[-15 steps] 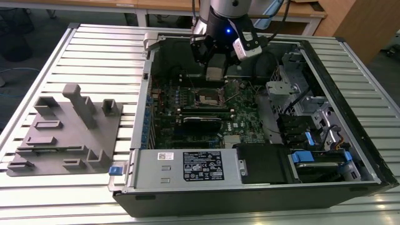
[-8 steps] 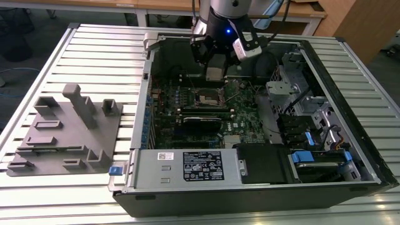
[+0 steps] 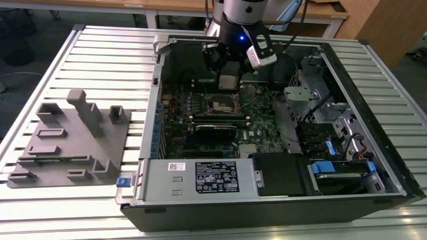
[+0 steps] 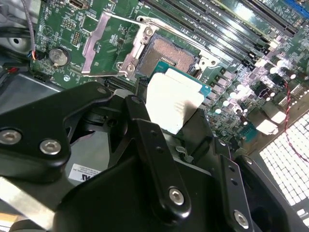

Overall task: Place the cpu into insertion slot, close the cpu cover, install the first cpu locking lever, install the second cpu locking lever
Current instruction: 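Place the cpu into insertion slot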

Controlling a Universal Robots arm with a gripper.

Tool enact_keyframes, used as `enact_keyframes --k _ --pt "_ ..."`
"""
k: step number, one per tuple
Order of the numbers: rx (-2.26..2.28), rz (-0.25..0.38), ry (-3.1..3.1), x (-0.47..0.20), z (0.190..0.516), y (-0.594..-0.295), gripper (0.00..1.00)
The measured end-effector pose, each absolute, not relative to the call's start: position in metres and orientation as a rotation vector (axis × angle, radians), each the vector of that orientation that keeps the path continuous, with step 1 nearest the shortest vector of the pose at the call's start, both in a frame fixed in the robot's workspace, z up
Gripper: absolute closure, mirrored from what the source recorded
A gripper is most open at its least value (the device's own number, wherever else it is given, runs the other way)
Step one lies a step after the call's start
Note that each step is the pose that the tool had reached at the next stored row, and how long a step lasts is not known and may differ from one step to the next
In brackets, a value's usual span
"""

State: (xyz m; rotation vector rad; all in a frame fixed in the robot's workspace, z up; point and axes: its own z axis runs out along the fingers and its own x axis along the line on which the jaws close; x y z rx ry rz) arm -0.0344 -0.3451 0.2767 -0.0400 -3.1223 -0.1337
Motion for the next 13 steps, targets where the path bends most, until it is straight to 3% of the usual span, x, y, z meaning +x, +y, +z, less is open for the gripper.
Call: enact_keyframes --k 13 --pt "-0.04 -0.133 -3.123 -0.0415 0.2737 -0.3451 0.46"
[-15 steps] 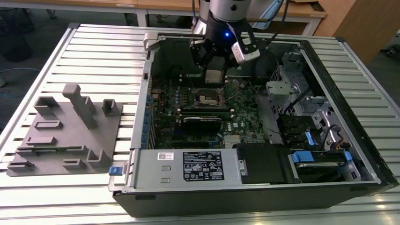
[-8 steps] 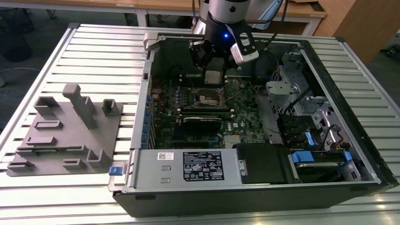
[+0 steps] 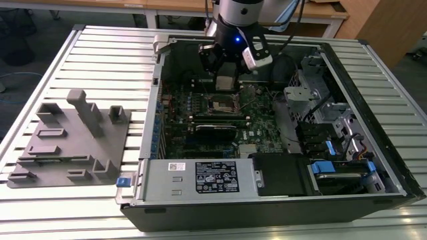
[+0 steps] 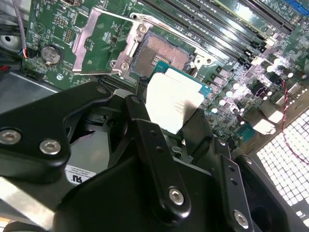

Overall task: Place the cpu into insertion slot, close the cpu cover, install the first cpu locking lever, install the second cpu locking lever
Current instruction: 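Place the cpu into insertion slot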

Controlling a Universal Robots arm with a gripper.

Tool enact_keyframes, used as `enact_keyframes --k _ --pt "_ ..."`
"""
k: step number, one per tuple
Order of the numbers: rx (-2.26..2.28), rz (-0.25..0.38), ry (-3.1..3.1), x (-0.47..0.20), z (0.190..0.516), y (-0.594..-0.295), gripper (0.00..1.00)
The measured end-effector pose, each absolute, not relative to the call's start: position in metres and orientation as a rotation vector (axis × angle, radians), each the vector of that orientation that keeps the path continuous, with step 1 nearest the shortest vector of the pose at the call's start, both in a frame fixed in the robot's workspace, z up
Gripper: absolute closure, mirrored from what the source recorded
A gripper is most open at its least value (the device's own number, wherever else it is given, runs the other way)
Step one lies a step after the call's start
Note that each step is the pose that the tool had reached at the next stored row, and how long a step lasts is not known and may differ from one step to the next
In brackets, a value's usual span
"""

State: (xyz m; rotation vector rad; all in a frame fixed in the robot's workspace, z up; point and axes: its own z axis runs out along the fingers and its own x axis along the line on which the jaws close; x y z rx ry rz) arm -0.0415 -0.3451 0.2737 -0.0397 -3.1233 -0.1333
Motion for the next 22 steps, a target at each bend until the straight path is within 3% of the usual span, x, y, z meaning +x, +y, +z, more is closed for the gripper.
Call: enact_keyframes --k 22 --pt "-0.04 -0.133 -3.123 -0.042 0.262 -0.345 0.46"
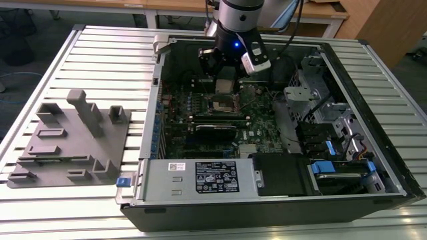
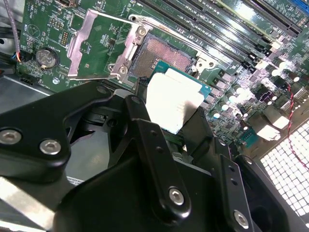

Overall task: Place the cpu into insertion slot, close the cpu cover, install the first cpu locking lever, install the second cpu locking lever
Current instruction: 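Place the cpu into insertion slot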

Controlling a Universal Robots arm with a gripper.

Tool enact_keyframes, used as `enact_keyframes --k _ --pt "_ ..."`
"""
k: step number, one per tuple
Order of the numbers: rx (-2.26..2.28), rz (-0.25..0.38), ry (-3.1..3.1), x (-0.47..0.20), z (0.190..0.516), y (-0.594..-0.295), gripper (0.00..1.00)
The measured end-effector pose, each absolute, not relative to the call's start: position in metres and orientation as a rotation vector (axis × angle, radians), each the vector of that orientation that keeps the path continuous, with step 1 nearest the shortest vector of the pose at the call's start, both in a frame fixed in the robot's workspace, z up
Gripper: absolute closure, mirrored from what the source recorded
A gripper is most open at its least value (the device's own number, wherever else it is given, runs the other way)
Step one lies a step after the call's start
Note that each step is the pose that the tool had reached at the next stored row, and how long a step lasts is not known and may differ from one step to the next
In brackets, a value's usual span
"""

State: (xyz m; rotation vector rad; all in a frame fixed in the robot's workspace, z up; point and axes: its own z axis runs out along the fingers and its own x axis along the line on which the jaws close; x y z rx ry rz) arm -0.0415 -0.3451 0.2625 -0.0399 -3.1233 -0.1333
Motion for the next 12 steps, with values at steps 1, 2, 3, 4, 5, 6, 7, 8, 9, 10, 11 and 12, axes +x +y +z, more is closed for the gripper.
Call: enact_keyframes --k 1,2,3,4,5,6,7,8,9,10,11,12 --pt "-0.04 -0.133 -3.123 -0.042 0.262 -0.345 0.46" --pt "-0.04 -0.134 -3.124 -0.041 0.262 -0.345 0.46" --pt "-0.04 -0.134 -3.124 -0.041 0.261 -0.345 0.46" --pt "-0.04 -0.133 -3.123 -0.041 0.259 -0.345 0.46" --pt "-0.04 -0.134 -3.124 -0.042 0.258 -0.345 0.46" --pt "-0.04 -0.134 -3.125 -0.041 0.256 -0.345 0.46" --pt "-0.04 -0.134 -3.125 -0.042 0.254 -0.345 0.46" --pt "-0.04 -0.134 -3.126 -0.042 0.252 -0.345 0.46" --pt "-0.04 -0.134 -3.127 -0.042 0.251 -0.345 0.46" --pt "-0.04 -0.134 -3.128 -0.042 0.25 -0.345 0.46" --pt "-0.04 -0.134 -3.128 -0.042 0.249 -0.345 0.46" --pt "-0.04 -0.134 -3.128 -0.042 0.249 -0.345 0.46"
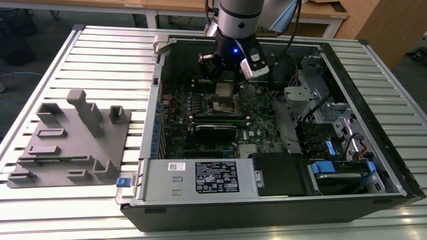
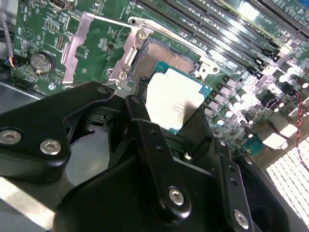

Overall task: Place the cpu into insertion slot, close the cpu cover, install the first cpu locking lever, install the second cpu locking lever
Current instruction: 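Place the cpu into insertion slot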

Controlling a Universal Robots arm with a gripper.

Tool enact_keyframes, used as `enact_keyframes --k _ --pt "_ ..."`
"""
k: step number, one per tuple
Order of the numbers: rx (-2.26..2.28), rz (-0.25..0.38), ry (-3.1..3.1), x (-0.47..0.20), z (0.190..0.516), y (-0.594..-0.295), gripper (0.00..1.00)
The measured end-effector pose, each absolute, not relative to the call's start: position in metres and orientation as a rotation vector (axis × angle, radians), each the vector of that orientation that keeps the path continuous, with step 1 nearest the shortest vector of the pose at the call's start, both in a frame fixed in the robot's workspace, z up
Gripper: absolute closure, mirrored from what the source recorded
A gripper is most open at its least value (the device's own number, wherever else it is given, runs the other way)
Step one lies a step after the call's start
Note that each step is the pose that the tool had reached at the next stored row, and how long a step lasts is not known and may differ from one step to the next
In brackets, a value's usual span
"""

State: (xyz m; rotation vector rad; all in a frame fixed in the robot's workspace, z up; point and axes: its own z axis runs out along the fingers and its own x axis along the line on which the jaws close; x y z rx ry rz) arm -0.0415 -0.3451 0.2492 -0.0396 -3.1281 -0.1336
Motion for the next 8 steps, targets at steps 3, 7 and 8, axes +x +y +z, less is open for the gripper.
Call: enact_keyframes --k 3,7,8 --pt "-0.04 -0.134 -3.128 -0.0412 0.2492 -0.3451 0.46" --pt "-0.04 -0.134 -3.128 -0.0411 0.2492 -0.3451 0.46" --pt "-0.04 -0.134 -3.128 -0.0411 0.2492 -0.3451 0.46"
